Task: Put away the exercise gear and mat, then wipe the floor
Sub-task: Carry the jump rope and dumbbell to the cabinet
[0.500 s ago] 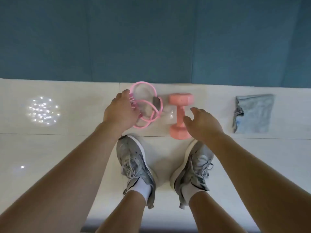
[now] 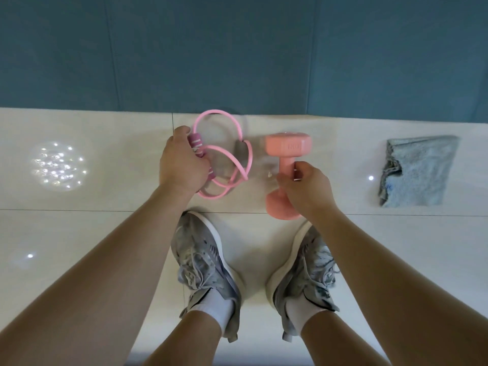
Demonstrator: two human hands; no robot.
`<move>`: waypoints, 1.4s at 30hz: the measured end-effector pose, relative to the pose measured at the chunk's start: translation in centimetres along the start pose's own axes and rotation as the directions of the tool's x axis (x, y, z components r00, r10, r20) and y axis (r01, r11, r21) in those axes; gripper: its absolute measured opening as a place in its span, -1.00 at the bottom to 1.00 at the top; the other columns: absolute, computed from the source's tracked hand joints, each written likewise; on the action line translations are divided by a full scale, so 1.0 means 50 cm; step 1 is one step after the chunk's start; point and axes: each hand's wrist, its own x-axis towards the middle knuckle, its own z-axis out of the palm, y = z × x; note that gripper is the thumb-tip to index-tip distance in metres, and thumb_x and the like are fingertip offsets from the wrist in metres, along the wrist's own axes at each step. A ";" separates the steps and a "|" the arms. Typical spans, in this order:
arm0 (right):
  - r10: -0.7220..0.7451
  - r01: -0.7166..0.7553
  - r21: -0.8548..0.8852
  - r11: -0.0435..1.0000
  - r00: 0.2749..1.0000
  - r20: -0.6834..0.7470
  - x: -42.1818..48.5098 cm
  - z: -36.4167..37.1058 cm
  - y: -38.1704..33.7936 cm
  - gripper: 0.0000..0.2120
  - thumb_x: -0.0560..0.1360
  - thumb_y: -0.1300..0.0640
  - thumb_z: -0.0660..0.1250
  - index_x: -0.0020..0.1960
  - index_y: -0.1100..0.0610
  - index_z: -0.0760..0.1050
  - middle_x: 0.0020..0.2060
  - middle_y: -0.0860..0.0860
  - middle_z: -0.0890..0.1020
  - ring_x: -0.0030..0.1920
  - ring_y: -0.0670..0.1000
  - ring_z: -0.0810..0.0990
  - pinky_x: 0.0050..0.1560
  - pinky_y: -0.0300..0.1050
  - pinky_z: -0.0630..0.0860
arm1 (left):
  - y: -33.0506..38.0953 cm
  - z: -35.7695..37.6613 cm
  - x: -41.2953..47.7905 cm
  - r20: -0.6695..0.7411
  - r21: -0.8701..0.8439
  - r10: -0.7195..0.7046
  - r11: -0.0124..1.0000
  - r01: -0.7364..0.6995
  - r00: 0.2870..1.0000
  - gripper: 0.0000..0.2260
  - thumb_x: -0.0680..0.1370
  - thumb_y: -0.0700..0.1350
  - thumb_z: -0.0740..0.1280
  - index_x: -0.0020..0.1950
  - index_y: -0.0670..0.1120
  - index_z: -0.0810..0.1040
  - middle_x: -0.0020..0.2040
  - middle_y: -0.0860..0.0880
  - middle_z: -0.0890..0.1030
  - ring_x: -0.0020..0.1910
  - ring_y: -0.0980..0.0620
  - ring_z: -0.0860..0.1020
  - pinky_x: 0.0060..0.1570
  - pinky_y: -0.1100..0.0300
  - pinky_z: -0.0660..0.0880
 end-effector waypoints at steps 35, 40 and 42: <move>-0.063 0.065 0.035 0.997 0.997 -0.033 -0.231 -0.222 -0.133 -0.91 0.45 0.09 0.37 -0.19 0.10 0.56 -0.29 -0.03 0.64 -0.22 0.00 0.59 -0.21 -0.15 0.48 | 0.213 -0.231 -0.249 -0.018 -0.195 0.061 0.979 -0.064 0.998 -0.65 0.47 -0.24 0.41 0.21 0.01 0.48 -0.16 0.21 0.52 -0.26 0.23 0.54 -0.41 0.55 0.35; -0.089 0.095 0.078 0.992 0.993 -0.077 -0.331 -0.309 -0.195 -0.90 0.43 0.09 0.40 -0.22 0.10 0.55 -0.33 -0.05 0.62 -0.25 -0.01 0.58 -0.24 -0.14 0.48 | 0.284 -0.317 -0.318 -0.037 -0.218 0.101 0.970 -0.106 0.994 -0.67 0.47 -0.22 0.43 0.16 0.04 0.47 -0.13 0.20 0.55 -0.22 0.23 0.56 -0.38 0.56 0.34; -0.098 0.107 0.101 0.989 0.991 -0.092 -0.370 -0.347 -0.221 -0.90 0.41 0.10 0.42 -0.23 0.10 0.56 -0.33 -0.03 0.63 -0.24 0.01 0.59 -0.18 -0.09 0.51 | 0.322 -0.357 -0.350 -0.061 -0.244 0.118 0.961 -0.129 0.991 -0.67 0.47 -0.21 0.44 0.14 0.05 0.46 -0.12 0.20 0.57 -0.20 0.25 0.57 -0.34 0.57 0.34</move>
